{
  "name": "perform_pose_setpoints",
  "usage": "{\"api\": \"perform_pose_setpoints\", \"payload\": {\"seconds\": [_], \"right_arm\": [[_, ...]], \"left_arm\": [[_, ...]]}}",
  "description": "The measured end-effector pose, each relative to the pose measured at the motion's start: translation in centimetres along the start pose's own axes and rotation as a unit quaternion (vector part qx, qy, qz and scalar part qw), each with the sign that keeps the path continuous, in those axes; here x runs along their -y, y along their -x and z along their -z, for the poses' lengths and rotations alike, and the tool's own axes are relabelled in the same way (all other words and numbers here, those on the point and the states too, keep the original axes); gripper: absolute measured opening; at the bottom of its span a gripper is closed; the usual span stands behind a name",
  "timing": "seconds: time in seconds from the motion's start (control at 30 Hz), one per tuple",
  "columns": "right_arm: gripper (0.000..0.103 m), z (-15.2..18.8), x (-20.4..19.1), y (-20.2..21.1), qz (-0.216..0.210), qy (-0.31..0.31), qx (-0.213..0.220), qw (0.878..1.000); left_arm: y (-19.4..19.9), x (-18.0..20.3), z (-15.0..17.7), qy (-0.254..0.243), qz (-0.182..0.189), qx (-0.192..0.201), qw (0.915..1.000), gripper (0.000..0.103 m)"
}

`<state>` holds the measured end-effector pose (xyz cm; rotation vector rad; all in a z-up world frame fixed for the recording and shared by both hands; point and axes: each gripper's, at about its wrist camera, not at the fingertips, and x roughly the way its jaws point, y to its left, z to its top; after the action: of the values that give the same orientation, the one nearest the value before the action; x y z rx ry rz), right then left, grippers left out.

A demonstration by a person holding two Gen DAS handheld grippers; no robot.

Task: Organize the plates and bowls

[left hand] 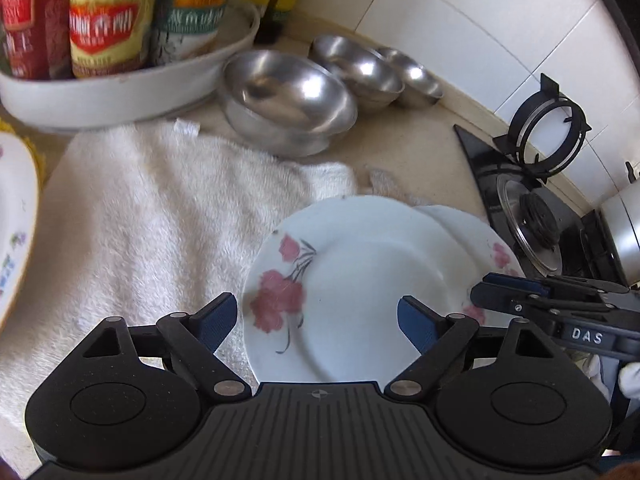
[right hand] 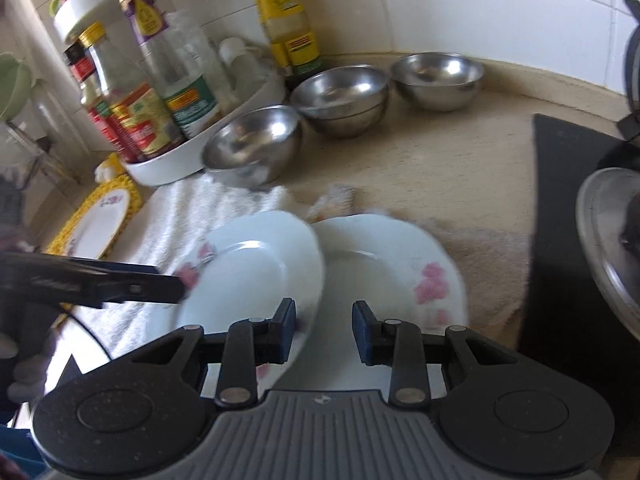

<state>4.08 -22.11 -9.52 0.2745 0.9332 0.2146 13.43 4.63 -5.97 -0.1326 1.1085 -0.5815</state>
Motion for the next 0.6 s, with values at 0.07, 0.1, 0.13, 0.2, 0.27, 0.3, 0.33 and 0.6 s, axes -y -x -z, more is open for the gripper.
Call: {"api": "perform_pose_setpoints", "payload": {"seconds": [0.07,0.1,0.13,0.2,0.27,0.3,0.33,0.6], "right_arm": [[0.033,0.0,-0.3,-0.6,-0.011,0.002,-0.007,1.0],[0.033,-0.1,-0.4,-0.9,-0.016,0.002,-0.01,1.0],[0.033,-0.1,-0.4,-1.2,-0.017,0.0,-0.015,1.0],[0.035,-0.1,-0.9,-1.6,-0.019,0.003,-0.02,1.0],[0.036,0.0,-0.9,-1.5,-0.015,0.003,-0.018,1.0],[0.036,-0.1,-0.7,-1.4,-0.018,-0.001,-0.017,1.0],[0.036,0.0,-0.6,-1.3,-0.017,-0.001,-0.017,1.0],[0.036,0.3,1.3,1.1,0.01,-0.026,0.0,1.0]], "left_arm": [[-0.9,0.6,-0.1,-0.006,-0.004,-0.005,1.0,0.096],[-1.1,0.9,-0.2,-0.011,-0.007,-0.005,0.9999,0.098],[-1.1,1.0,-0.1,-0.01,-0.008,-0.002,0.9999,0.098],[-0.9,1.3,-0.2,-0.013,0.003,0.002,0.9999,0.099],[-0.6,1.6,-0.2,-0.019,0.003,0.005,0.9998,0.099],[-0.5,1.7,-0.1,-0.021,0.004,0.006,0.9998,0.099],[-0.5,1.8,-0.1,-0.02,0.007,0.007,0.9997,0.099],[-0.9,4.4,-0.2,-0.045,0.037,0.006,0.9983,0.1]]}}
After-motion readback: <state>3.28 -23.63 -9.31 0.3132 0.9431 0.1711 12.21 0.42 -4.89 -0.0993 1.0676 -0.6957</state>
